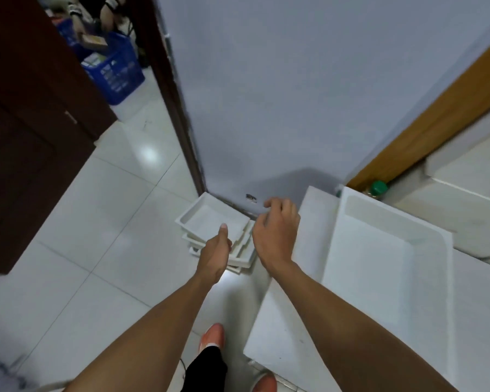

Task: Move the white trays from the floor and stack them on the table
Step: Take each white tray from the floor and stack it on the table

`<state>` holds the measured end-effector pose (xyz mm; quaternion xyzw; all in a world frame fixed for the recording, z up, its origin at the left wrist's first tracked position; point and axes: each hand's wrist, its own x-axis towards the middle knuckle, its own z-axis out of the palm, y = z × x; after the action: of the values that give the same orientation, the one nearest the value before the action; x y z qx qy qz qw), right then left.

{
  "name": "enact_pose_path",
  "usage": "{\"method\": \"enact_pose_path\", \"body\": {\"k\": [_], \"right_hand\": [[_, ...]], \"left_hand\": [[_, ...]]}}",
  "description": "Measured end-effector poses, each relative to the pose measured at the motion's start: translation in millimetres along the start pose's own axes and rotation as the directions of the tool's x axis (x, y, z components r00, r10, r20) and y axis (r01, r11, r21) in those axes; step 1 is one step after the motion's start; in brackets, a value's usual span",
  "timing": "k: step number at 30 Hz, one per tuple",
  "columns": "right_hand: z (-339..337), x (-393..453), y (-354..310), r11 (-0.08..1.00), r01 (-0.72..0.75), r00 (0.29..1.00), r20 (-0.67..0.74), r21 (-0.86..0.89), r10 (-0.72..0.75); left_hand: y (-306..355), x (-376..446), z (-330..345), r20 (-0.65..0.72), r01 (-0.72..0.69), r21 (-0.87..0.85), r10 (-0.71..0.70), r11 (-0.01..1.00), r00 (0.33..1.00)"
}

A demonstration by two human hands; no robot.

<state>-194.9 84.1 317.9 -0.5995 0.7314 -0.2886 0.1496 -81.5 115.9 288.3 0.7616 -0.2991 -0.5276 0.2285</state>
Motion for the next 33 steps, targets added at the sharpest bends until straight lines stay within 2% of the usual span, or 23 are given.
{"method": "enact_pose_path", "body": {"k": [2, 4, 8, 11, 14, 18, 23, 27, 29, 33], "right_hand": [[36, 1, -9, 0.997, 0.018, 0.986, 0.167, -0.078, -0.005], [77, 2, -9, 0.988, -0.029, 0.938, 0.338, -0.15, 0.078], [164, 1, 11, 0.95, -0.218, 0.717, 0.623, -0.225, 0.312], [225, -2, 35, 0.929, -0.263, 0.563, 0.741, -0.26, 0.367], [283, -7, 69, 0.916, -0.295, 0.479, 0.788, -0.271, 0.387], [347, -14, 117, 0.894, -0.326, 0.437, 0.789, -0.309, 0.432], [404, -17, 169, 0.893, -0.295, 0.398, 0.806, -0.339, 0.438], [422, -13, 196, 0.89, -0.306, 0.395, 0.805, -0.339, 0.443], [423, -10, 205, 0.876, -0.345, 0.393, 0.796, -0.336, 0.46], [413, -5, 217, 0.837, -0.436, 0.397, 0.765, -0.329, 0.508]], "left_hand": [[-12, 26, -17, -0.014, 0.027, 0.034, -0.027, 0.999, 1.0], [-28, 60, -31, -0.032, 0.068, 0.073, -0.066, 0.995, 0.997], [-74, 135, -43, -0.05, 0.162, 0.124, -0.157, 0.979, 0.986], [-112, 196, -37, 0.004, 0.2, 0.177, -0.204, 0.964, 0.979], [-156, 260, -25, 0.041, 0.268, 0.155, -0.277, 0.951, 0.96], [-214, 333, 0, 0.034, 0.29, 0.116, -0.296, 0.95, 0.955], [-250, 406, 35, -0.017, 0.268, 0.017, -0.267, 0.963, 0.963], [-261, 433, 60, 0.024, 0.302, -0.136, -0.302, 0.944, 0.953], [-262, 436, 71, 0.088, 0.354, -0.249, -0.343, 0.901, 0.935], [-256, 429, 82, 0.121, 0.398, -0.412, -0.384, 0.82, 0.915]]}}
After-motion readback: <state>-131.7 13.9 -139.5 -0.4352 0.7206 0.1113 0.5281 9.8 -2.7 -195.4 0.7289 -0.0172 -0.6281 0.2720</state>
